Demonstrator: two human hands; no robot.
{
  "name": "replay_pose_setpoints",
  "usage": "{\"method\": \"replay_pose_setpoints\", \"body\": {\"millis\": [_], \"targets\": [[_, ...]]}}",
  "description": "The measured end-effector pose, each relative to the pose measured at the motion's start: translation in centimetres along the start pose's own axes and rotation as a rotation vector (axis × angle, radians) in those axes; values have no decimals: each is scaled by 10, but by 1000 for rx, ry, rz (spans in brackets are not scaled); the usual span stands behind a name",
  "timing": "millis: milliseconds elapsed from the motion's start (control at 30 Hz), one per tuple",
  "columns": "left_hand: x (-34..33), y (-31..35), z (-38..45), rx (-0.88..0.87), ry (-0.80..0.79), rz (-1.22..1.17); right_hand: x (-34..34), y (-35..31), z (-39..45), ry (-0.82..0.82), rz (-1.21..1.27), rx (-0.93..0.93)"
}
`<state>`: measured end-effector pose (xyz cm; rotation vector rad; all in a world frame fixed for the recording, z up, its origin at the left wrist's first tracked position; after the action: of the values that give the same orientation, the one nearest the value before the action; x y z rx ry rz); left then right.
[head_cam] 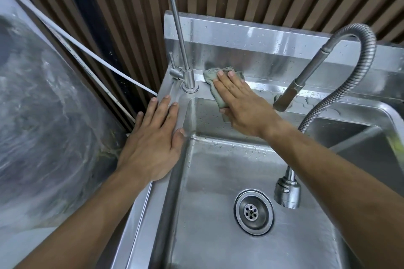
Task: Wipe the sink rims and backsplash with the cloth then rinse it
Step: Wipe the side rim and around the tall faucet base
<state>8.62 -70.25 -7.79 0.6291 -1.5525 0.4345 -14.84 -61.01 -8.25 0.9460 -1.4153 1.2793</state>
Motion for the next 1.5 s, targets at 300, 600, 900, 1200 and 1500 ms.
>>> {"method": "replay_pose_setpoints", "body": {"millis": [300, 600, 900, 1200, 1500], "targets": [[-1, 0, -1, 4, 6, -8, 12, -4, 3, -95, 52, -73], [-1, 0, -1, 0, 8, -15, 13, -14, -1, -20, 43, -97], [-3, -2, 0, -1, 17, -19, 51, -26, 6, 345, 33, -55], [-4, -2, 2, 12, 26, -22, 4, -18, 5, 169, 155, -84], [-4, -2, 1, 2, 37, -29, -2, -32, 28, 192, 186, -144]]}}
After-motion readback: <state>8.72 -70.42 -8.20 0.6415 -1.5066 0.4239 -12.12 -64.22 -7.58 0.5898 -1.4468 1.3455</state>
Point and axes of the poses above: each hand's wrist, its own z-axis towards the middle knuckle, its own x-axis out of the back of the hand, y = z × x, the point moved 2 cm from there along z, towards the middle knuckle, and after that the axes turned 9 degrees about z, right-handed, at the moved point
